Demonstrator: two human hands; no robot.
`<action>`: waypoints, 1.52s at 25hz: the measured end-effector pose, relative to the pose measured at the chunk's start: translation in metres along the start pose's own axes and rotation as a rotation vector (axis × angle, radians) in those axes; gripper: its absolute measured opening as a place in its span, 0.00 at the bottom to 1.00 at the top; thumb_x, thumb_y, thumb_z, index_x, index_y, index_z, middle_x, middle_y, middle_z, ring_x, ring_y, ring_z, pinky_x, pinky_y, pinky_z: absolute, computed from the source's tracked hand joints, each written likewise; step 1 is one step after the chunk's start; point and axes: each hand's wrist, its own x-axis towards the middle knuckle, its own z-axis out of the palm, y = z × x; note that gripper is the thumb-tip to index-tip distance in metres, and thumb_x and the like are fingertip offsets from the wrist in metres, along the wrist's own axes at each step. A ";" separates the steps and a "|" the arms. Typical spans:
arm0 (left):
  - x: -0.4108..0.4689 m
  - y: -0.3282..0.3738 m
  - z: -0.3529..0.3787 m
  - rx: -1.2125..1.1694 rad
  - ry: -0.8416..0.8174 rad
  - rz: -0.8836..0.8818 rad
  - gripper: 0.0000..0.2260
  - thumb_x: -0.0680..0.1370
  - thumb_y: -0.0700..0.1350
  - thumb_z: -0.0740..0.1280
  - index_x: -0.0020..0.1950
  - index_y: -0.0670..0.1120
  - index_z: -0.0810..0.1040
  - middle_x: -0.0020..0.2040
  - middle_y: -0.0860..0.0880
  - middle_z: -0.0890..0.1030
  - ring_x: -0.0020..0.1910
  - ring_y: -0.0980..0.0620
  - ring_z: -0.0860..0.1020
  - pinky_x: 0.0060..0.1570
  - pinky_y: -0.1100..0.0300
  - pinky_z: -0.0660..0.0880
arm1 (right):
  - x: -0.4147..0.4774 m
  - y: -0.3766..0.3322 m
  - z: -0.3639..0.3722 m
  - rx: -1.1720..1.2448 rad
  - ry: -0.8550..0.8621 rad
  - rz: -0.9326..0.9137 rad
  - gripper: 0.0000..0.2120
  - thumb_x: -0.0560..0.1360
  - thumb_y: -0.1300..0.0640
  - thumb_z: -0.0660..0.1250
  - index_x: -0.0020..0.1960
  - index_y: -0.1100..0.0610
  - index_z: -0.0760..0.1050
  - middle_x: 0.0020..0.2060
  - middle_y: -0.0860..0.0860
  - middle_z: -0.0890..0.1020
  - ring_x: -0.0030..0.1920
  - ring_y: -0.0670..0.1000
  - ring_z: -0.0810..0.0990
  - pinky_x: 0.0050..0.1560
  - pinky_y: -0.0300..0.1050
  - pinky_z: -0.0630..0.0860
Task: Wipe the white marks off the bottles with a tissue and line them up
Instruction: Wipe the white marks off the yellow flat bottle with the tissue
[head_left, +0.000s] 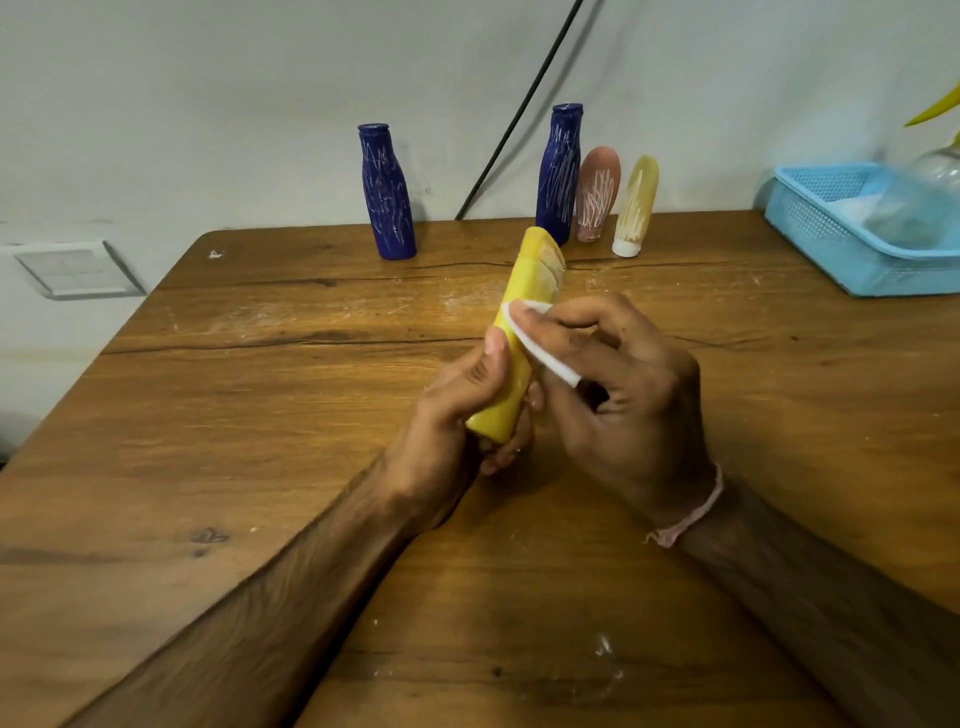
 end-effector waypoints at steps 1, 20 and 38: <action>0.000 0.000 0.000 -0.038 0.015 -0.026 0.29 0.79 0.64 0.59 0.55 0.37 0.76 0.35 0.38 0.71 0.26 0.47 0.68 0.25 0.52 0.59 | -0.001 -0.001 0.001 0.030 -0.048 -0.024 0.19 0.75 0.69 0.74 0.64 0.63 0.80 0.53 0.58 0.82 0.48 0.49 0.82 0.46 0.39 0.80; 0.002 0.008 -0.004 -0.475 0.135 -0.176 0.25 0.83 0.53 0.55 0.62 0.37 0.83 0.59 0.34 0.82 0.53 0.37 0.84 0.50 0.45 0.82 | -0.005 -0.001 0.001 0.052 -0.206 -0.027 0.15 0.72 0.64 0.74 0.58 0.58 0.85 0.49 0.54 0.83 0.42 0.46 0.79 0.39 0.38 0.78; 0.002 0.012 0.003 -0.292 0.128 -0.164 0.22 0.85 0.57 0.53 0.62 0.43 0.79 0.50 0.38 0.85 0.27 0.43 0.80 0.24 0.55 0.76 | 0.006 0.018 -0.008 -0.092 0.047 0.075 0.14 0.76 0.67 0.71 0.61 0.61 0.83 0.52 0.58 0.83 0.49 0.42 0.79 0.47 0.29 0.77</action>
